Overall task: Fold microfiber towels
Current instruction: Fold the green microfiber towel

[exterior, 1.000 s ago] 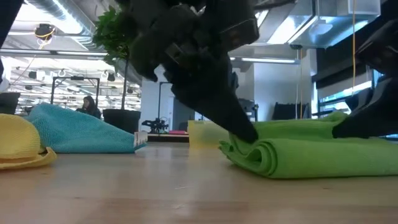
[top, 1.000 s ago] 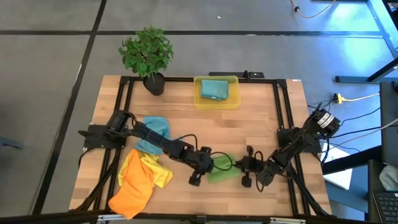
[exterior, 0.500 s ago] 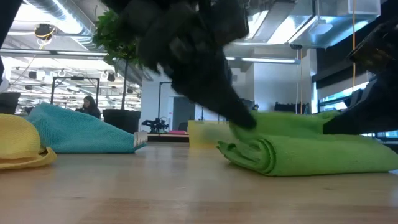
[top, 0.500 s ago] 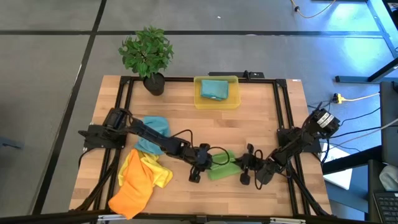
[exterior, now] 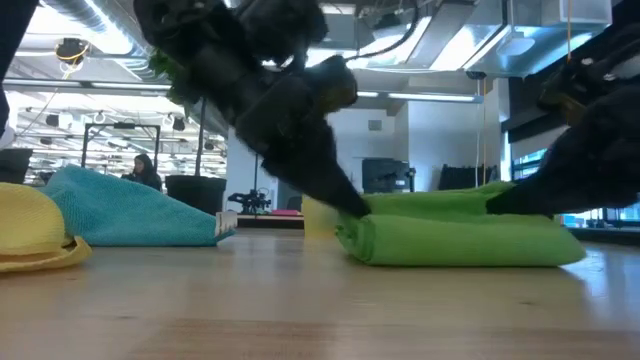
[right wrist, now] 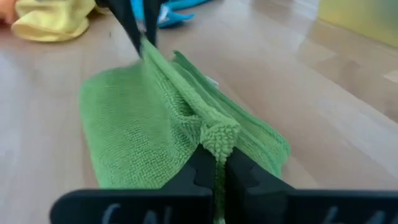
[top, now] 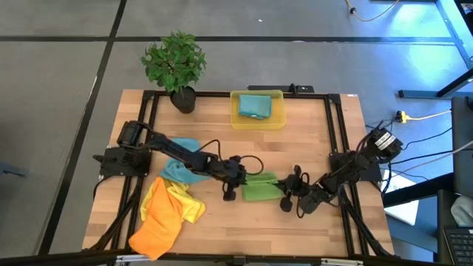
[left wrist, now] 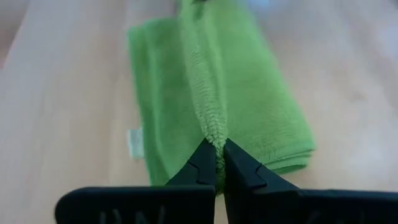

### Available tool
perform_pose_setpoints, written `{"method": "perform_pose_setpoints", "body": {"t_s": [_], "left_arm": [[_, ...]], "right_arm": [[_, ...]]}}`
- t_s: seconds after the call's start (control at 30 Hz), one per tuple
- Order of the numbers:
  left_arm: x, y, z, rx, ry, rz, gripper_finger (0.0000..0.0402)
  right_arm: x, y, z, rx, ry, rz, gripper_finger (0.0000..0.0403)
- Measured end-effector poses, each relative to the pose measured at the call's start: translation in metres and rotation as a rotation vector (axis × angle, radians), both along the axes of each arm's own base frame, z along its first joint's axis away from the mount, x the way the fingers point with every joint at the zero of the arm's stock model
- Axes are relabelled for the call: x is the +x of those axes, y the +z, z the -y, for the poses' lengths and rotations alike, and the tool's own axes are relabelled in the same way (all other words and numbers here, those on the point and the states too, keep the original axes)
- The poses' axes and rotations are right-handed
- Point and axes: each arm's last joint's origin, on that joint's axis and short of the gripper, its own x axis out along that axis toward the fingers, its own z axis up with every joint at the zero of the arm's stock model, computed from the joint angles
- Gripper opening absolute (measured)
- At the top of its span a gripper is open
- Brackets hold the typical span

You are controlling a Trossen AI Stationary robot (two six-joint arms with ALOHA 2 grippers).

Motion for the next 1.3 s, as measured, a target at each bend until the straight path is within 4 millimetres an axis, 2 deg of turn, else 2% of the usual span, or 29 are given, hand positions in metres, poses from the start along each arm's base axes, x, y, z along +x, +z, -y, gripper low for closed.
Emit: {"method": "perform_pose_setpoints", "body": {"t_s": [0.2,0.5,0.7,0.93,1.3], "left_arm": [[-0.005,-0.007,-0.011,-0.015,0.054,0.026,0.0000],[-0.004,-0.008,-0.022,0.011,0.147,0.017,0.0002],[-0.005,-0.010,-0.022,-0.012,0.147,-0.007,0.0052],[-0.007,-0.008,-0.025,0.031,0.229,-0.007,0.0106],[-0.016,0.029,-0.024,0.117,0.322,0.069,0.0110]], "right_arm": [[0.008,-0.001,0.012,0.009,-0.045,-0.014,0.0005],[0.013,-0.004,0.025,0.011,-0.087,-0.048,0.0010],[0.015,-0.005,0.029,0.029,-0.081,-0.076,0.0017],[0.015,-0.005,0.030,-0.037,-0.078,-0.088,0.0078],[0.015,-0.003,0.031,-0.086,-0.101,-0.072,0.0179]]}}
